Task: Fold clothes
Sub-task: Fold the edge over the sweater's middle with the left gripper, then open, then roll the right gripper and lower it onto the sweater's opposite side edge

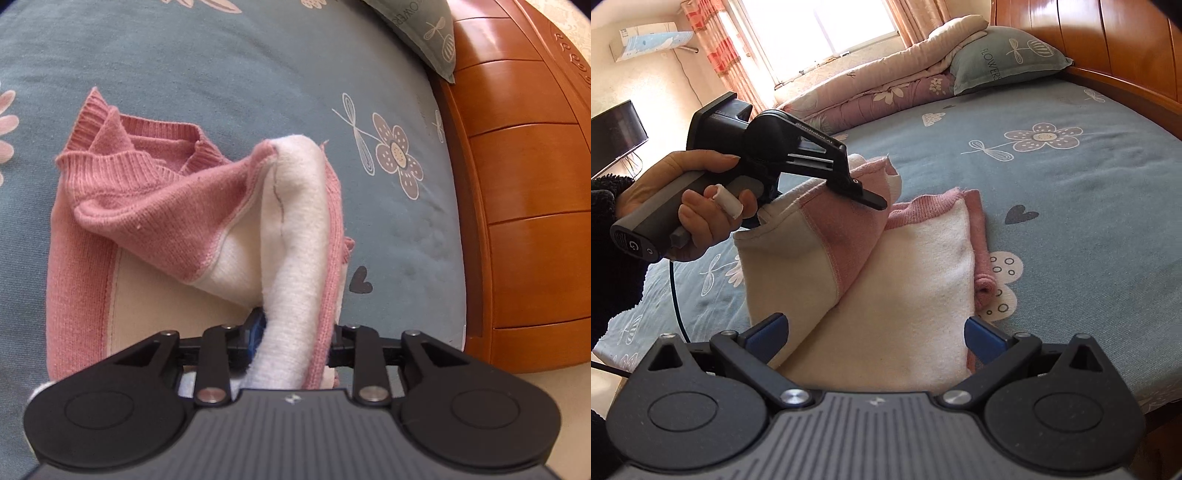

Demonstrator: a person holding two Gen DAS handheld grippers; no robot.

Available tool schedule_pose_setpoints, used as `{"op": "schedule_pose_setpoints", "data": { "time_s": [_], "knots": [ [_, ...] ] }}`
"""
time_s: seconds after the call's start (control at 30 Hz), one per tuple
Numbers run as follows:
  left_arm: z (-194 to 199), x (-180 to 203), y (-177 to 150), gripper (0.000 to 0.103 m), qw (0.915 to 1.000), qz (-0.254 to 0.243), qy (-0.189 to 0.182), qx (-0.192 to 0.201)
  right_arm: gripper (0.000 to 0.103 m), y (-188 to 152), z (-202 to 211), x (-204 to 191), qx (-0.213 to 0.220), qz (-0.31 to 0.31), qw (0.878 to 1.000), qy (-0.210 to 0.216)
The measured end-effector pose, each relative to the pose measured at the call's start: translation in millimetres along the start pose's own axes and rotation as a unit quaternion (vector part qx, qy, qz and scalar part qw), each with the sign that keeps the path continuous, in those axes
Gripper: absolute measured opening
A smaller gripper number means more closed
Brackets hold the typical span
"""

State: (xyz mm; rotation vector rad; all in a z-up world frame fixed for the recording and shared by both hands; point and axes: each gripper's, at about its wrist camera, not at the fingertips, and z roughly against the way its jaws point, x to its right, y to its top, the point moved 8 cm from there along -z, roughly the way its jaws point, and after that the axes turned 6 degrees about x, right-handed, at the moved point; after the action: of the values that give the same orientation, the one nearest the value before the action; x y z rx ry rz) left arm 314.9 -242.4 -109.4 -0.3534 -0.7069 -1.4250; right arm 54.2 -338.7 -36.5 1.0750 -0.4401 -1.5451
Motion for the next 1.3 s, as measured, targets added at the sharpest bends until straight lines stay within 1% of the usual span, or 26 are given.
{"op": "schedule_pose_setpoints", "data": {
  "time_s": [0.03,0.1,0.33,0.4,0.47,0.57,0.67,0.7,0.77,0.83,0.9,0.93,1.0,1.1,1.17,1.23,1.3],
  "knots": [
    [-1,2,-1,0.042,1.0000,0.002,-0.001,0.001,0.103,-1,0,1,0.000,-0.001,1.000,-0.002],
    [-1,8,-3,0.044,1.0000,-0.002,-0.001,0.005,0.103,-2,2,2,-0.001,-0.002,1.000,-0.005],
    [6,25,-3,0.047,0.9996,-0.002,-0.026,0.005,0.103,-2,4,0,0.000,0.003,1.000,-0.008],
    [10,28,-5,0.047,0.9992,0.001,-0.041,0.002,0.103,-3,4,1,0.000,0.002,1.000,-0.010],
    [17,34,-5,0.047,0.9979,-0.001,-0.064,0.004,0.103,-3,4,0,-0.001,0.003,1.000,-0.010],
    [27,44,-4,0.047,0.9961,-0.022,-0.085,0.008,0.103,-3,4,-1,-0.002,0.005,1.000,-0.009],
    [42,47,-5,0.049,0.9931,-0.072,-0.090,0.024,0.103,-4,6,-1,-0.002,0.001,1.000,-0.006],
    [48,45,-5,0.051,0.9913,-0.092,-0.088,0.031,0.103,-4,6,0,-0.003,-0.005,1.000,-0.002],
    [59,38,-5,0.052,0.9867,-0.136,-0.072,0.052,0.103,-5,6,1,-0.005,-0.022,1.000,0.013],
    [68,27,-8,0.052,0.9800,-0.180,-0.046,0.072,0.103,-6,5,3,-0.010,-0.048,0.998,0.035],
    [74,13,-12,0.052,0.9713,-0.221,-0.015,0.086,0.103,-8,1,4,-0.018,-0.083,0.994,0.062],
    [77,6,-16,0.052,0.9679,-0.235,-0.003,0.090,0.103,-9,-1,5,-0.023,-0.098,0.992,0.072],
    [82,-12,-24,0.052,0.9650,-0.245,0.013,0.094,0.103,-14,-7,7,-0.034,-0.122,0.988,0.083],
    [87,-32,-33,0.052,0.9648,-0.243,0.018,0.100,0.103,-19,-14,10,-0.049,-0.143,0.985,0.085],
    [87,-43,-39,0.052,0.9659,-0.235,0.015,0.106,0.103,-22,-19,13,-0.057,-0.160,0.982,0.087],
    [84,-51,-44,0.052,0.9694,-0.221,0.008,0.105,0.103,-24,-25,18,-0.066,-0.186,0.976,0.094],
    [83,-55,-48,0.053,0.9692,-0.218,-0.001,0.116,0.103,-25,-32,24,-0.074,-0.217,0.968,0.102]
  ]
}}
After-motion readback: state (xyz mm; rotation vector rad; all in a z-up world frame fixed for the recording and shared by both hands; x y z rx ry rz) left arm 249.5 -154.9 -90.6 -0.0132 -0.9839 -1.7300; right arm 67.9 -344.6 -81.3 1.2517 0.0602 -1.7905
